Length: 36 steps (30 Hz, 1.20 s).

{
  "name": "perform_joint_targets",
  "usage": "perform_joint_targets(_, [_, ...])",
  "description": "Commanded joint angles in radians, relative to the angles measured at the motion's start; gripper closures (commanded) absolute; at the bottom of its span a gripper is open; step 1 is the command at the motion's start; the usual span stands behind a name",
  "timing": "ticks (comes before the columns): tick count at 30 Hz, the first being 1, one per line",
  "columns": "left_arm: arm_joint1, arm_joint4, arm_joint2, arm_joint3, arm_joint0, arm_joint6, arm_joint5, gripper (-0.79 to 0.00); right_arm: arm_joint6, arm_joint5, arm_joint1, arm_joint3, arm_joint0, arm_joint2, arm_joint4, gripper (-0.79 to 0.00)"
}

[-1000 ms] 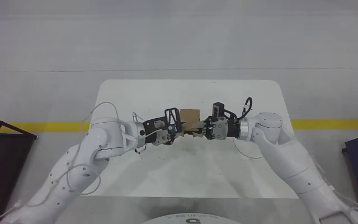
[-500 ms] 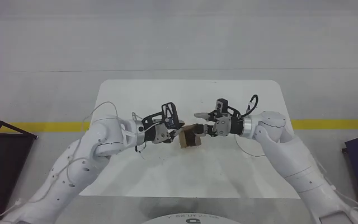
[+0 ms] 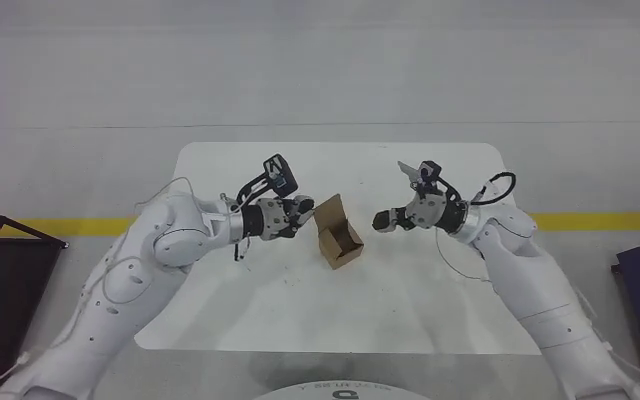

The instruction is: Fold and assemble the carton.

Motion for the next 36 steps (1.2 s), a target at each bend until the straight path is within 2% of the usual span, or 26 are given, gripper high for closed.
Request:
perform_joint_targets(1, [-0.001, 0.064, 0.008, -0.005, -0.017, -0.016, 0.004, -0.785, -0.002, -0.075, -0.001, 0.016, -0.009, 0.007, -0.026, -0.785])
perform_joint_targets(5, [-0.010, 0.142, 0.051, 0.013, -0.063, -0.023, 0.013, -0.785, 0.007, -0.237, -0.002, 0.028, -0.020, 0.011, -0.148, -0.785])
perform_joint_targets(8, [-0.021, 0.205, 0.098, 0.036, -0.116, -0.050, 0.008, -0.785, 0.004, -0.350, 0.000, 0.029, -0.020, 0.008, -0.299, -0.785])
perform_joint_targets(13, [-0.047, 0.186, 0.174, 0.106, -0.203, -0.062, 0.005, -0.785, -0.002, -0.516, 0.004, 0.014, -0.026, 0.015, -0.496, -0.785])
perform_joint_targets(17, [-0.073, 0.131, 0.241, 0.167, -0.267, -0.083, 0.001, -0.785, -0.026, -0.637, 0.007, -0.005, -0.046, 0.030, -0.595, -0.785])
perform_joint_targets(18, [-0.080, 0.115, 0.258, 0.185, -0.282, -0.091, 0.006, -0.705, -0.032, -0.669, 0.007, -0.007, -0.053, 0.035, -0.608, -0.785])
perform_joint_targets(19, [-0.087, 0.099, 0.273, 0.203, -0.297, -0.094, 0.013, -0.573, -0.034, -0.688, 0.007, -0.007, -0.060, 0.039, -0.616, -0.785])
perform_joint_targets(20, [-0.094, 0.082, 0.288, 0.221, -0.310, -0.093, 0.016, -0.388, -0.034, -0.702, 0.008, -0.005, -0.065, 0.042, -0.620, -0.785])
perform_joint_targets(25, [-0.124, 0.034, 0.347, 0.319, -0.366, -0.095, 0.014, 0.000, -0.023, -0.713, 0.009, 0.013, -0.077, 0.052, -0.611, -0.785])
perform_joint_targets(29, [-0.143, 0.004, 0.379, 0.385, -0.400, -0.104, 0.002, 0.000, -0.019, -0.710, 0.007, 0.025, -0.079, 0.051, -0.601, -0.785])
perform_joint_targets(36, [-0.160, -0.039, 0.403, 0.437, -0.425, -0.123, -0.024, 0.000, -0.010, -0.709, 0.005, 0.043, -0.076, 0.054, -0.581, -0.785])
